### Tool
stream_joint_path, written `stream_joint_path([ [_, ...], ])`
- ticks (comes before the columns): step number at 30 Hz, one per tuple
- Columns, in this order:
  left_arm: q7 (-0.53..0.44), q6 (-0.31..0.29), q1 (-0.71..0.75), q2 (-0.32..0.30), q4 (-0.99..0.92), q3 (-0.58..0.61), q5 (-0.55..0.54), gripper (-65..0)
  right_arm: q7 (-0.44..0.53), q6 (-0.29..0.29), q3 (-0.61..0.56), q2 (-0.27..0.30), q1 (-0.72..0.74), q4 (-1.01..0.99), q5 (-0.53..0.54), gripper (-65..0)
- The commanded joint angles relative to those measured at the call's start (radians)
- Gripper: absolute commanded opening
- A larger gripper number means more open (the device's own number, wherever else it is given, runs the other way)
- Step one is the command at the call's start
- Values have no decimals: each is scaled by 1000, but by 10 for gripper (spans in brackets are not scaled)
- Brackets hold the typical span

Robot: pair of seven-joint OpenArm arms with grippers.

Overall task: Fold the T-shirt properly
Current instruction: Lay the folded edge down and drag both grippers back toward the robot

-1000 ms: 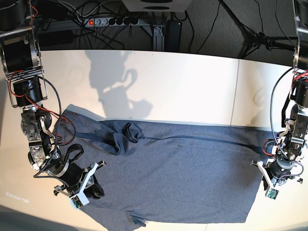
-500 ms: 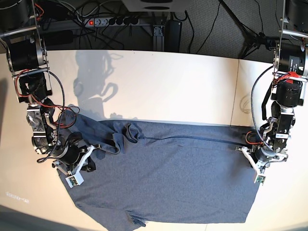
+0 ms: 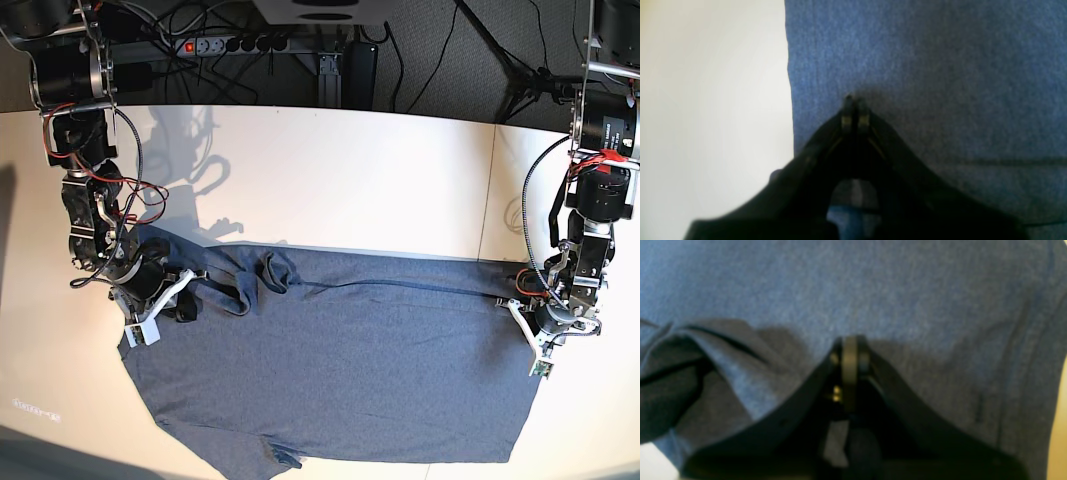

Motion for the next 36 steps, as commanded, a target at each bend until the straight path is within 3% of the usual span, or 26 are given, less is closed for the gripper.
stream_joint_path([
  [1,73,-21,-14,-14,4,-4,14,-650,-96,-11,-1,14,4,8,-8,-650],
  [8,209,-103,27,-18,27,-4,-47,-650,-344,-11,14,14,4,115,122,-650],
  [15,266,-113,155,-77,232,-4,-120,-650,-494,-11,70,14,4,209,131,-650],
  [19,282,-113,220,-114,345,-4,-141,-650,-502,-11,82,17,-8,222,130,-650],
  [25,312,-113,298,-166,468,-4,-142,-650,-502,-12,83,45,-147,357,131,-650],
  [36,320,-113,485,-228,685,-6,-118,-650,-502,-11,121,169,-342,600,166,-650],
])
